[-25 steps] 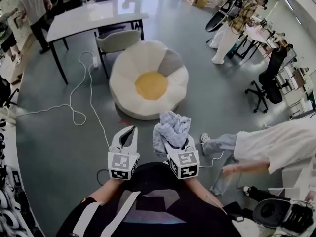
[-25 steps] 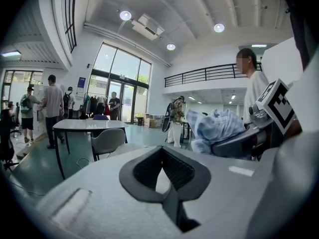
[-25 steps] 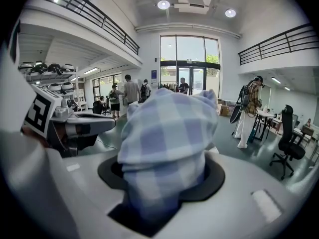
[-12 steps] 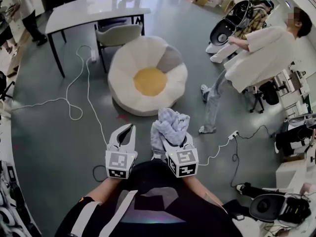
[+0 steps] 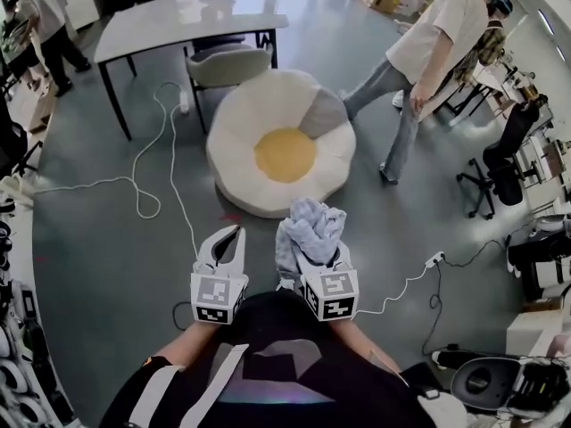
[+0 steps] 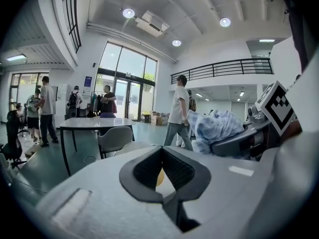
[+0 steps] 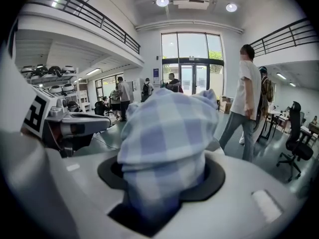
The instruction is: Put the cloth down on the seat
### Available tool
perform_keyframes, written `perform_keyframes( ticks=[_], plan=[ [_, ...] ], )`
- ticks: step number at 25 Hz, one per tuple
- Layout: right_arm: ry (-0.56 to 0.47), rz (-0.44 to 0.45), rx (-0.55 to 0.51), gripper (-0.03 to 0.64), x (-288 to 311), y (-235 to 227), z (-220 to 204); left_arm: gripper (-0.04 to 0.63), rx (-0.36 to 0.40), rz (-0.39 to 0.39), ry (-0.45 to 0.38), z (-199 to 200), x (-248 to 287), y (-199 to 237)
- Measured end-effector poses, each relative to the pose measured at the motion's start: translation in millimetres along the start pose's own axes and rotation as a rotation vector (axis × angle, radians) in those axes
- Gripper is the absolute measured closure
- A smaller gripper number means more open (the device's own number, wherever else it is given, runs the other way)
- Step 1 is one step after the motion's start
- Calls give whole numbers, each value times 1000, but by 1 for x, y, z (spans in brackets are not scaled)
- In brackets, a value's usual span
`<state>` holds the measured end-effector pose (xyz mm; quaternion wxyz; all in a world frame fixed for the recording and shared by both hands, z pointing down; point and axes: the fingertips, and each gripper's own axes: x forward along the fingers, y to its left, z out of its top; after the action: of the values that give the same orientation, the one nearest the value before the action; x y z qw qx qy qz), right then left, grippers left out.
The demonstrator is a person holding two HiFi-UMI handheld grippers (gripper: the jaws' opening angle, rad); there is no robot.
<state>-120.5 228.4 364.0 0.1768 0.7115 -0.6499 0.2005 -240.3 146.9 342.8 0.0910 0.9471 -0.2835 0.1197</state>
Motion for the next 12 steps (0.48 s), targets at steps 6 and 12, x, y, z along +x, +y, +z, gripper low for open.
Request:
perform_keyframes(
  ticks=[6, 12],
  plan=[
    [-11, 24, 1, 368, 30, -48, 19, 597, 12, 15, 3, 16, 53, -8],
    [-11, 70, 6, 368, 53, -86, 24, 597, 21, 47, 16, 27, 92, -20]
  ],
)
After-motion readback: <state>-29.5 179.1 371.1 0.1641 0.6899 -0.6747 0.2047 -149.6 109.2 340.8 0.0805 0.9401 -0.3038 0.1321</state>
